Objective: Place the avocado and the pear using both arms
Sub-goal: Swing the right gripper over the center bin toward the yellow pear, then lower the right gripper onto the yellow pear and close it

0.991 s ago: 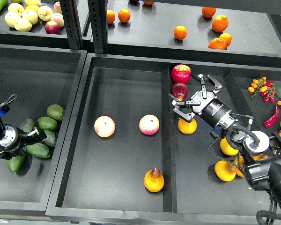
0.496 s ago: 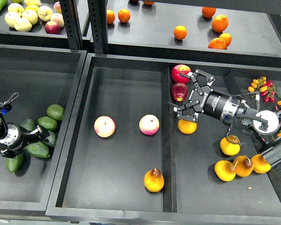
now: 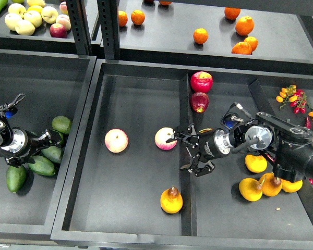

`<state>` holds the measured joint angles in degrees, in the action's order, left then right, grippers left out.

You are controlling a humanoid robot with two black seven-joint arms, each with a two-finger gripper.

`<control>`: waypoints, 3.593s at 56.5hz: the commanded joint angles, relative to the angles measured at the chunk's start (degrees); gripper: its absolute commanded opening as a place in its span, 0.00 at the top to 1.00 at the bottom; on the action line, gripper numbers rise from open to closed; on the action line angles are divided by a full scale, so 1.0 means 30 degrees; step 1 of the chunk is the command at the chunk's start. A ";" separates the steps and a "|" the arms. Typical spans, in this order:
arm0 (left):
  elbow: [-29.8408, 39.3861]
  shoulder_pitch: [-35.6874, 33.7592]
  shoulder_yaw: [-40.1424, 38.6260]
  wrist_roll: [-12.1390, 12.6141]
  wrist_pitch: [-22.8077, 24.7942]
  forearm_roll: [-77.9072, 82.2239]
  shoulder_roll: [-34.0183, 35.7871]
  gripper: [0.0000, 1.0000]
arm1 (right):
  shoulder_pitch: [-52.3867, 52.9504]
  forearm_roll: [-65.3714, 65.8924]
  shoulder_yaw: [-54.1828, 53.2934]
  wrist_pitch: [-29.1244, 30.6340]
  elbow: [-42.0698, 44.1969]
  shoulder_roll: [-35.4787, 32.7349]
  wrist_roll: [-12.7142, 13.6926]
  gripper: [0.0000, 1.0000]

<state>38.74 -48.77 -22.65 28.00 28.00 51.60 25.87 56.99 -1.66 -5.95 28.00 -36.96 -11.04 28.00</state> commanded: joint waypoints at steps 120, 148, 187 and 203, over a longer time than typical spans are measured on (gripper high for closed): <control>-0.0288 0.0084 -0.0711 0.0000 -0.0001 -0.0443 -0.0597 0.01 | -0.1564 0.1813 0.4094 0.0001 0.1948 0.2477 0.0000 0.01; -0.0288 0.0201 -0.0711 0.0000 -0.0001 -0.0444 -0.0685 0.01 | -0.2238 0.1638 0.3156 0.0001 0.2182 0.2654 0.0000 0.21; -0.0317 0.0260 -0.0711 0.0000 -0.0001 -0.0443 -0.0890 0.01 | -0.2384 0.0641 0.2687 0.0001 0.3412 0.2683 0.0000 0.76; -0.0346 0.0260 -0.0711 0.0000 -0.0001 -0.0443 -0.0978 0.01 | -0.2384 0.0670 0.1545 0.0001 0.4407 0.2975 0.0000 0.92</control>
<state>37.73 -47.99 -24.79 28.00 28.01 50.27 22.97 49.88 0.30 0.37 28.01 -25.21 -2.61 28.00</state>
